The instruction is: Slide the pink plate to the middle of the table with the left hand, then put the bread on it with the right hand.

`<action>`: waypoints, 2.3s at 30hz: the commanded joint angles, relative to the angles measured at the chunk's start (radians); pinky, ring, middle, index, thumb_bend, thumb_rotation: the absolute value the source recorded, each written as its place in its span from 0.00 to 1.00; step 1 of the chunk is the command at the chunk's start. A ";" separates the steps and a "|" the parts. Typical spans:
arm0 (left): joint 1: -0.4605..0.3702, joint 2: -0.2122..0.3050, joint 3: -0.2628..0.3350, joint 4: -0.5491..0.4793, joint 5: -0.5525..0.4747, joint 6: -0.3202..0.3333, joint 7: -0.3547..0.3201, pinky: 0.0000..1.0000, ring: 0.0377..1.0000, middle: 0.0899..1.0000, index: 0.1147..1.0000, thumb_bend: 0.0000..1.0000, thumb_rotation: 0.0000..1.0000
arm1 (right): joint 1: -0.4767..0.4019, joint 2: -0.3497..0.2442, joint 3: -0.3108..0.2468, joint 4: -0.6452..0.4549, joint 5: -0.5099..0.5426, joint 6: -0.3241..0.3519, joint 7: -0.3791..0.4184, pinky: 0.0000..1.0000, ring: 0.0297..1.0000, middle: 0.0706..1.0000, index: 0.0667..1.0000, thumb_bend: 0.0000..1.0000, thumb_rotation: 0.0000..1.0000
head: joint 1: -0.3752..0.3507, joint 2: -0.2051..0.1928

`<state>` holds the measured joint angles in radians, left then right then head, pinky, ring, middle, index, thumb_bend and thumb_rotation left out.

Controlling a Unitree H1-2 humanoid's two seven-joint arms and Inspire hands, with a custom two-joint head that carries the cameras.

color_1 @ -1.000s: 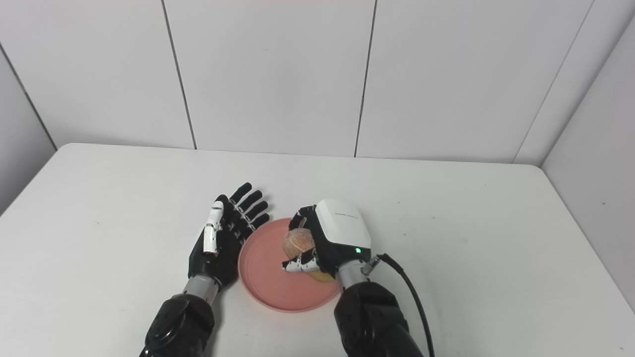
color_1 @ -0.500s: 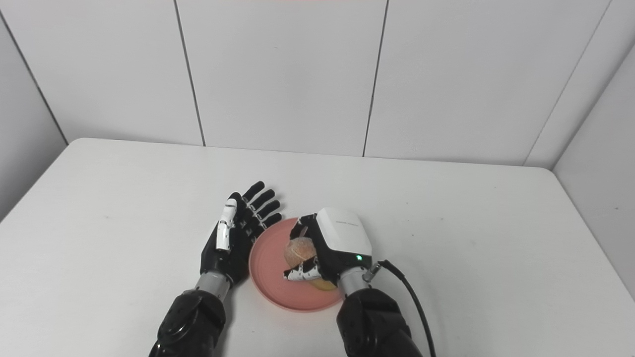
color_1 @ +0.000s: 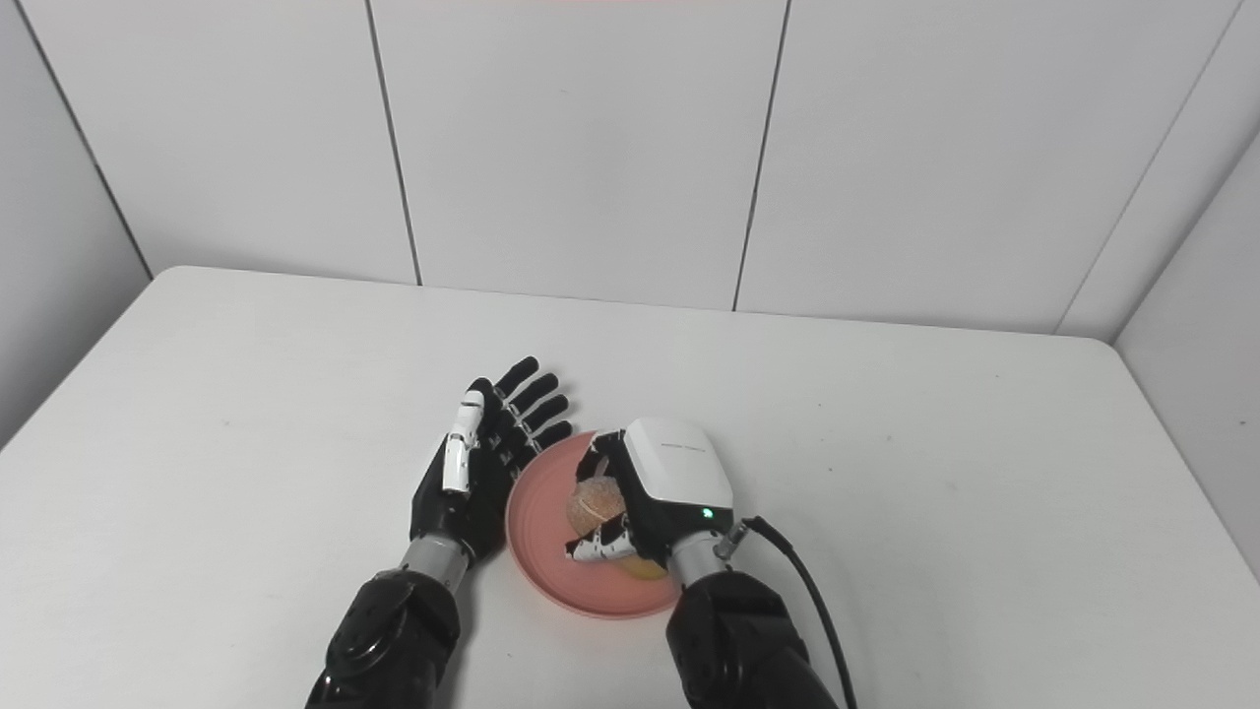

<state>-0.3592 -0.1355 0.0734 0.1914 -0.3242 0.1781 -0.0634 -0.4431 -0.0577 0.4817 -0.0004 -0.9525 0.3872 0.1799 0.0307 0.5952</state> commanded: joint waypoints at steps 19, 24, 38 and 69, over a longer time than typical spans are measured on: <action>0.021 -0.010 -0.011 0.038 0.030 0.021 0.023 0.78 0.81 0.81 0.80 0.31 1.00 | -0.038 -0.045 0.025 -0.100 -0.086 0.040 0.268 0.91 0.93 0.95 0.96 0.92 0.61 | -0.006 0.003; 0.021 -0.013 -0.006 0.037 0.034 0.010 0.023 0.76 0.79 0.80 0.79 0.30 1.00 | -0.034 -0.047 0.014 -0.106 -0.062 0.003 0.235 0.91 0.93 0.96 0.98 0.96 0.74 | -0.010 0.002; 0.037 0.006 0.007 -0.003 0.005 0.027 -0.008 0.82 0.83 0.83 0.80 0.33 1.00 | 0.067 -0.023 -0.163 -0.202 0.216 -0.191 -0.062 0.91 0.95 0.97 0.99 0.82 0.98 | -0.038 -0.005; 0.164 0.100 -0.063 -0.141 0.151 -0.040 -0.022 0.97 0.94 0.94 0.91 0.38 0.97 | 0.325 0.106 -0.397 -0.205 0.627 -0.264 -0.266 0.89 0.95 0.96 0.96 0.53 1.00 | -0.080 -0.026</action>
<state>-0.2206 -0.0413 0.0158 0.0448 -0.1898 0.1334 -0.0884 -0.1118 0.0367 0.0874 -0.1909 -0.3461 0.1800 -0.0636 -0.0522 0.5691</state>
